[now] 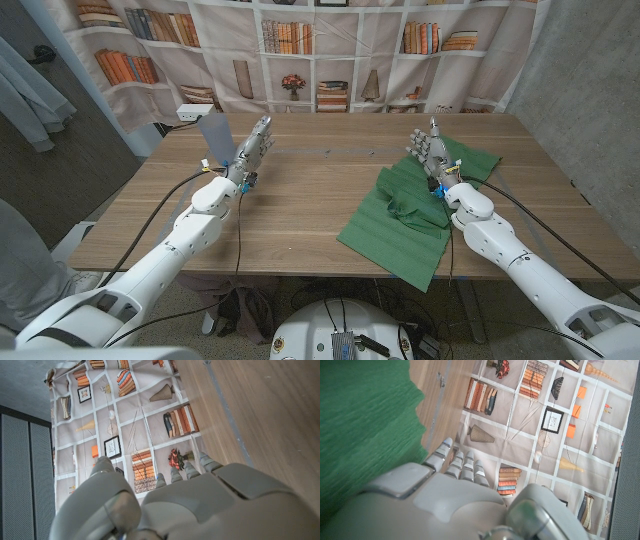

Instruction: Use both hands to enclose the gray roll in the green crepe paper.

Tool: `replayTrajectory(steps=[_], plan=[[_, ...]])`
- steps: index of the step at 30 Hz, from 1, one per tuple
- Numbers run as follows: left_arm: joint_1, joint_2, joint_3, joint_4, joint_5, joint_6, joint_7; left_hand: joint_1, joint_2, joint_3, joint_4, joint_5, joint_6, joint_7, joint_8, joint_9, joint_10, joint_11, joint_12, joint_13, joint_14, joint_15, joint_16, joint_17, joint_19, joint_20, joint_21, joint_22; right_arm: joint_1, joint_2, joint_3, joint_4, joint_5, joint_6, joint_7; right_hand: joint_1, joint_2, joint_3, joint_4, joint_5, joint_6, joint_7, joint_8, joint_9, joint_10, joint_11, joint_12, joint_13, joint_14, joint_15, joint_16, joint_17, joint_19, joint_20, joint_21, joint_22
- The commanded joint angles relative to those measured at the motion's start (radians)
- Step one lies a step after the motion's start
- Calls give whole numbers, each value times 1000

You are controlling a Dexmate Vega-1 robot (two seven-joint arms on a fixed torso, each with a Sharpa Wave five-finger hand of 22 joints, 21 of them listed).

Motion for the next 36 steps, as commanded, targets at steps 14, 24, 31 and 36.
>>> replayTrajectory(steps=[14,24,31,36], plan=[[52,44,22,-179,105,66,145,1,-7,-4,-2,4,41,26,9,2,8,11,4,3,-40,11,-4,4,-27,-2,-4,4,21,-17,22,24,28,30,61,28,6,3,-16,-6,2,-3,9,5,3,-6,4,3,-1,-7,2,2,-12,-4,-4,5],[39,76,27,-189,217,59,211,0,-6,-10,-1,4,94,34,16,5,97,-26,34,9,-11,-3,11,4,-19,-2,2,3,20,-30,19,29,21,1,48,39,10,8,-21,-9,5,-4,10,5,1,-8,4,3,-1,-8,3,2,-14,-4,-4,5],[37,121,31,-246,271,104,224,2,-5,-11,-3,4,109,39,17,6,127,-42,43,11,4,-16,16,4,-16,-2,3,3,28,-27,24,43,12,15,36,59,12,14,-33,-17,3,-8,10,5,3,-8,6,3,3,-5,4,1,-14,12,-2,4],[63,146,26,-315,326,143,278,1,-5,-15,-2,5,127,87,17,6,137,-52,43,13,9,-19,15,5,-14,-3,4,3,46,-22,22,76,15,21,58,68,12,16,-39,-24,-2,-8,8,6,1,-7,5,3,-3,1,2,1,-14,56,-2,4]])
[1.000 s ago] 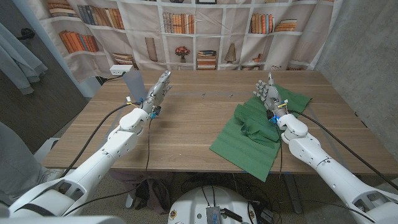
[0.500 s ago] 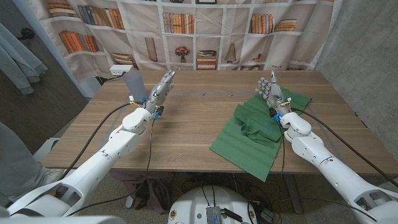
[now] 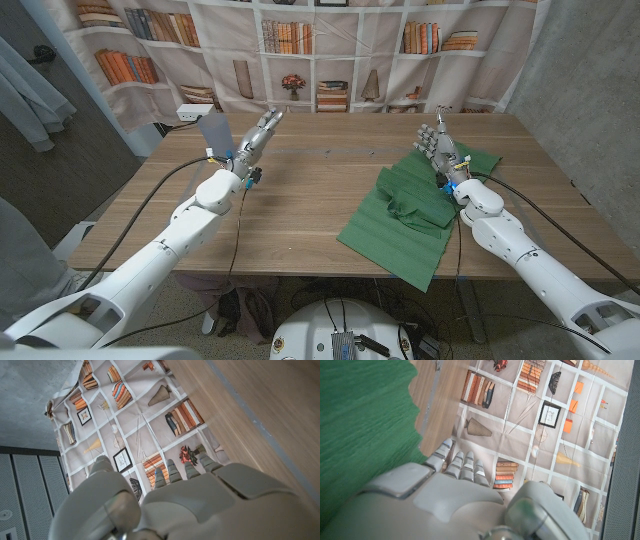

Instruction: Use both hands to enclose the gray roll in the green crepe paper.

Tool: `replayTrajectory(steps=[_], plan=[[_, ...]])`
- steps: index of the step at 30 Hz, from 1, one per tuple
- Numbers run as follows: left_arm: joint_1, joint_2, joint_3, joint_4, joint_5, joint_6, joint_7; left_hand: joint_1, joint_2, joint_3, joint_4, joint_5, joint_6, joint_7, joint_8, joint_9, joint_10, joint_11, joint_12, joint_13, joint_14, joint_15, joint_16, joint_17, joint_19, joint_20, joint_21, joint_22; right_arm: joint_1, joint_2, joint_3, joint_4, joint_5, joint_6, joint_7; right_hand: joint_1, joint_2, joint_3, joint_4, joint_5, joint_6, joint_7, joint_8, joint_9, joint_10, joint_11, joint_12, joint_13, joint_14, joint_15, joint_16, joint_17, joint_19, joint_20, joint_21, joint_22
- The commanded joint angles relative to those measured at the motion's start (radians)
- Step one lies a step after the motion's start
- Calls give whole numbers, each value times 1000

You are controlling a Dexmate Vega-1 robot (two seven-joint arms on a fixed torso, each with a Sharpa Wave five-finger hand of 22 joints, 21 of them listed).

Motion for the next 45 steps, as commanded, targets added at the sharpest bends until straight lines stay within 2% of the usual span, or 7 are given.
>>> replayTrajectory(steps=[1,8,20,22,23,35,45], plan=[[31,76,0,-142,121,69,91,2,-6,-7,0,5,17,39,3,1,18,-14,5,4,9,-15,9,2,10,-1,4,3,27,6,0,48,-4,8,16,16,4,-1,-7,-7,-6,-4,4,6,3,-4,5,3,-6,0,2,2,0,36,-2,5],[31,99,-8,-170,151,87,97,4,-3,-8,0,6,24,8,1,1,23,-13,4,5,18,-17,10,2,13,1,5,3,26,3,-2,40,-14,1,2,19,5,-1,-9,-10,-8,-1,3,6,3,-4,5,4,-8,1,2,2,-9,23,-5,5],[89,174,-47,-273,227,152,151,15,-1,-6,-6,6,18,-3,-7,1,24,-22,0,7,22,-16,8,2,16,13,5,3,17,10,2,23,-22,11,-29,23,7,1,-11,-13,-9,0,3,6,3,-1,6,4,-10,1,2,2,-13,14,-5,5],[96,169,-54,-256,233,118,162,47,1,-1,-25,5,-143,-45,-71,2,28,-34,-6,9,48,-31,12,2,21,20,6,3,13,6,0,12,-32,13,-37,24,7,1,-12,-14,-8,1,4,6,3,-2,6,4,-9,0,2,3,-13,8,-4,6],[97,170,-58,-248,233,107,161,54,1,0,-29,5,-190,-50,-78,3,33,-45,-6,10,74,-42,19,3,31,21,9,3,10,4,0,7,-33,13,-38,25,8,2,-12,-15,-8,1,4,6,5,-2,7,4,-9,0,3,3,-12,4,-4,6],[112,241,-82,-340,328,215,181,77,1,2,-43,6,-106,-7,-31,7,52,-52,-5,12,90,-49,14,3,43,20,9,3,-29,4,12,-22,-27,25,-63,29,10,3,-14,-18,-5,1,5,6,6,0,7,4,-8,0,3,3,-13,1,-3,6],[112,301,-80,-410,383,348,149,92,4,2,-52,7,1,-37,6,13,55,-41,-9,17,94,-42,11,6,49,23,9,4,-20,7,11,-2,-32,38,-55,45,11,9,-24,-21,-2,3,7,6,5,0,7,4,-10,2,3,2,-16,-2,-3,5]])
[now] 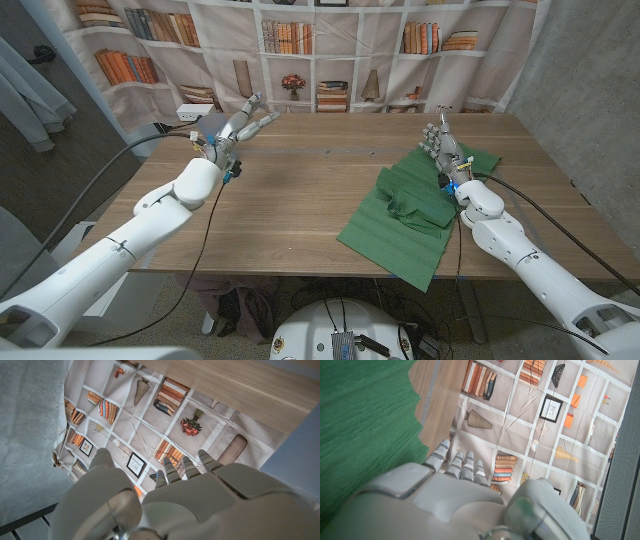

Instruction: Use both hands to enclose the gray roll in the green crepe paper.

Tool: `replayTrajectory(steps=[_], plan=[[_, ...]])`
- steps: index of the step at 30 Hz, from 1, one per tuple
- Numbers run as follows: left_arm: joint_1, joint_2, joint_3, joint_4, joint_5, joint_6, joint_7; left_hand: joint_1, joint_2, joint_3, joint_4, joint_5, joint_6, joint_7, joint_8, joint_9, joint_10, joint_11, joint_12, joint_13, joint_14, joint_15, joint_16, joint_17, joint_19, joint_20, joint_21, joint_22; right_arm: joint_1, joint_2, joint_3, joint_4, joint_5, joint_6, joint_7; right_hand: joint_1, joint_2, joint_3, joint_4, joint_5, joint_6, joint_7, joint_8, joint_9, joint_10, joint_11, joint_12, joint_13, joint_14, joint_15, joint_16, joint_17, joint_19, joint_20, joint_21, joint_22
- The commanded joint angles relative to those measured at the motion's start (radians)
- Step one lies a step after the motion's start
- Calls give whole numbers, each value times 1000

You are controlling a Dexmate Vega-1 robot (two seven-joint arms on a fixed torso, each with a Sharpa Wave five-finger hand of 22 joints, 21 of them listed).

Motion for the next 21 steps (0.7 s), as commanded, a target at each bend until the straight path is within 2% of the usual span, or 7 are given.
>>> replayTrajectory(steps=[1,4,11,17,21], plan=[[3,73,-2,-84,83,153,-22,16,1,1,-9,7,34,-5,12,4,-10,17,-6,3,12,-43,0,4,12,3,2,4,0,4,2,11,-3,14,1,13,0,0,-10,-2,2,6,7,2,5,-1,4,4,-6,-2,3,2,-2,-8,2,5],[2,89,-1,-98,99,187,-29,16,1,0,-9,7,26,-7,8,4,-10,18,-6,3,13,-42,0,4,12,2,2,5,0,5,2,14,-2,20,5,16,0,1,-12,-3,2,7,7,2,4,-1,3,4,-6,-3,3,2,-2,-8,2,5],[27,118,-14,-152,152,260,10,17,2,-1,-9,6,35,-17,7,3,15,-5,1,3,6,-39,-3,5,8,5,0,5,0,10,1,18,1,23,11,23,-1,2,-16,-5,4,7,8,2,5,-1,4,4,-7,-2,3,2,-3,-9,2,5],[40,133,-31,-173,153,309,7,21,9,2,-10,7,41,-16,7,3,14,8,-1,3,3,-37,-5,5,6,11,-1,5,1,13,0,24,-1,33,14,27,-2,3,-19,-7,7,6,9,2,6,-2,5,5,-6,-3,4,2,-4,-8,2,5],[37,152,-20,-198,196,390,13,24,22,7,-8,7,48,-9,8,3,17,15,-1,3,1,-32,-5,5,5,17,-2,5,-3,8,-2,18,-4,27,11,28,-3,3,-20,-9,12,4,11,2,9,-4,6,5,-4,-6,5,2,-4,-8,3,6]])
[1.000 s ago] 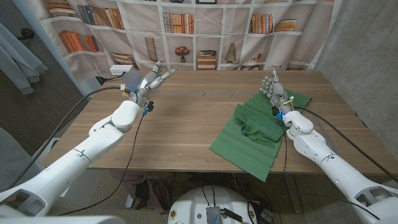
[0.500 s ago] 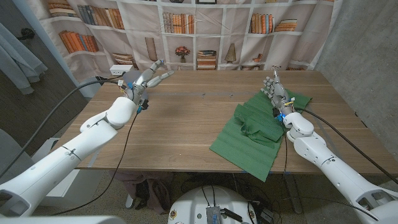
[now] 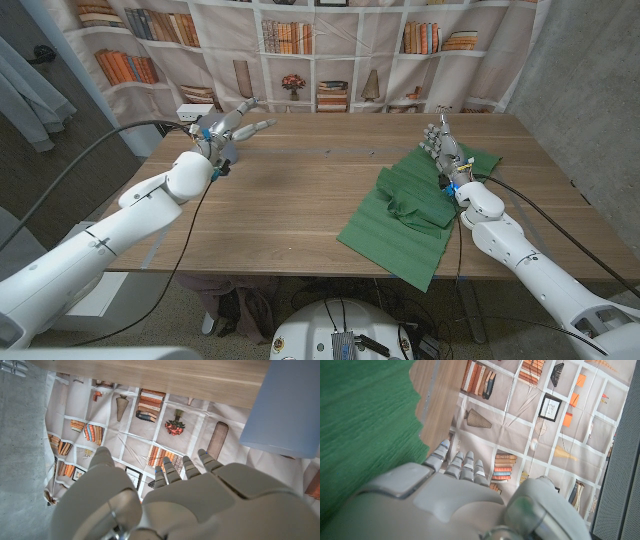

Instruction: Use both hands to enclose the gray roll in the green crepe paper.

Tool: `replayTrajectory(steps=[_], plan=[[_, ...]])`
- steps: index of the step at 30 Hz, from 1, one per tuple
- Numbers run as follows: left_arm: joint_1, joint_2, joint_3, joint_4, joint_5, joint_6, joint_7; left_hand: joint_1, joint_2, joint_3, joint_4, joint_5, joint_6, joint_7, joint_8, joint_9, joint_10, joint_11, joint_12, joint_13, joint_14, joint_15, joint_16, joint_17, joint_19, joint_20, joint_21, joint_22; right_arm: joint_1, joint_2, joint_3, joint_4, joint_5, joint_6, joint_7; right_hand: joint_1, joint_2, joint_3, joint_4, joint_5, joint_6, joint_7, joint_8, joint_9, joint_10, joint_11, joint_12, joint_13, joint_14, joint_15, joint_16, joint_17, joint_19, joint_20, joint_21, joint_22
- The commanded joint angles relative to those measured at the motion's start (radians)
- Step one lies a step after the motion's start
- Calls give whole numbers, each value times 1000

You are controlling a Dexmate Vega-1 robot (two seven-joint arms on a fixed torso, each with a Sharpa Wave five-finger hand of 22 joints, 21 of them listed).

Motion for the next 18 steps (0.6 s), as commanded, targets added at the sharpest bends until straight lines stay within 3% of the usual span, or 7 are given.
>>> replayTrajectory(steps=[1,9,14,18], plan=[[8,58,5,-76,93,197,11,2,21,9,2,7,15,-3,3,3,7,8,3,3,-9,-33,0,3,-1,12,-2,5,-3,1,-3,2,0,3,5,9,-2,0,-7,-2,8,0,7,2,11,-2,7,5,2,0,5,2,4,-2,3,6],[-3,85,23,-97,140,270,3,7,28,12,1,5,28,-17,5,3,23,-3,7,2,-7,-48,1,3,-1,-2,-2,5,-3,4,-6,3,1,-1,3,10,-2,0,-7,-4,10,-2,7,2,12,-4,7,5,3,-2,5,3,3,-2,4,6],[28,96,-15,-83,111,215,21,14,26,13,-3,4,54,-28,12,3,35,-12,9,2,-5,-52,1,2,-1,-4,-2,5,-2,7,-9,5,1,-5,3,10,-1,1,-8,-5,12,-1,7,2,13,-5,7,5,4,-1,6,3,4,-2,4,6],[35,111,-26,-91,113,240,16,21,24,14,-9,4,73,-28,16,2,47,-12,12,1,0,-59,2,1,1,-4,-2,4,-1,10,-11,8,1,-5,3,11,1,2,-8,-5,13,-1,7,2,15,-5,8,5,4,-1,6,3,3,-2,4,6]])
